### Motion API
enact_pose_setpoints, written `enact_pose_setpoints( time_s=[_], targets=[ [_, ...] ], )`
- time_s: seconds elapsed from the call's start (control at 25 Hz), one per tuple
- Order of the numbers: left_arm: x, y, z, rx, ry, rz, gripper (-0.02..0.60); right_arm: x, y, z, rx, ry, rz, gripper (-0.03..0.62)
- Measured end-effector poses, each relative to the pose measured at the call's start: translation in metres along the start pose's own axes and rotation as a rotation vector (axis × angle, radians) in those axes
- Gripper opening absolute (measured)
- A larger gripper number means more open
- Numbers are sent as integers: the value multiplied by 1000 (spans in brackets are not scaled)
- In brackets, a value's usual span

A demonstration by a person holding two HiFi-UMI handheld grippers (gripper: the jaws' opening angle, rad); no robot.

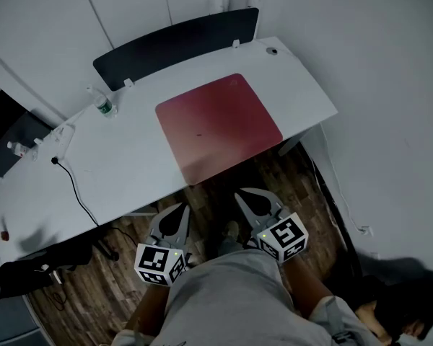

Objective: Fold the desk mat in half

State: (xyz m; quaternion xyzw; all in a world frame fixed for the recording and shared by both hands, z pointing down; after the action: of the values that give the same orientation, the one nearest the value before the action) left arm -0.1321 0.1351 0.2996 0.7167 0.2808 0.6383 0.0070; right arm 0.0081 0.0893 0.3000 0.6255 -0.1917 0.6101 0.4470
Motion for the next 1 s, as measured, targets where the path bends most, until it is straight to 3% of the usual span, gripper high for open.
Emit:
enact_pose_setpoints(
  time_s=[0.36, 0.6, 1.0],
  targets=[
    [-14, 43, -10, -95, -23, 12, 20, -7, 29, 49, -76, -25, -21, 6],
    [-8, 47, -21, -143, -33, -21, 20, -1, 47, 56, -107, -43, -48, 6],
    [9, 48, -47, -124, -52, -54, 20, 25, 79, 43, -131, -72, -134, 7]
  ],
)
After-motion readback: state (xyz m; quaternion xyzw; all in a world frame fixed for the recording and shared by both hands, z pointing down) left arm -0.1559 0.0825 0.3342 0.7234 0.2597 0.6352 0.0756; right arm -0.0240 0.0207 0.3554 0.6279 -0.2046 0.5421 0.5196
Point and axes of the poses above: the fingertips, and each gripper's own axes: y forward along the fingers, z to its right, x out of its underside, the point moved 2 cm from there along -y, backward along the fingers, and after that the axes turned 2 degrees about -z, right-handed, at the moved point
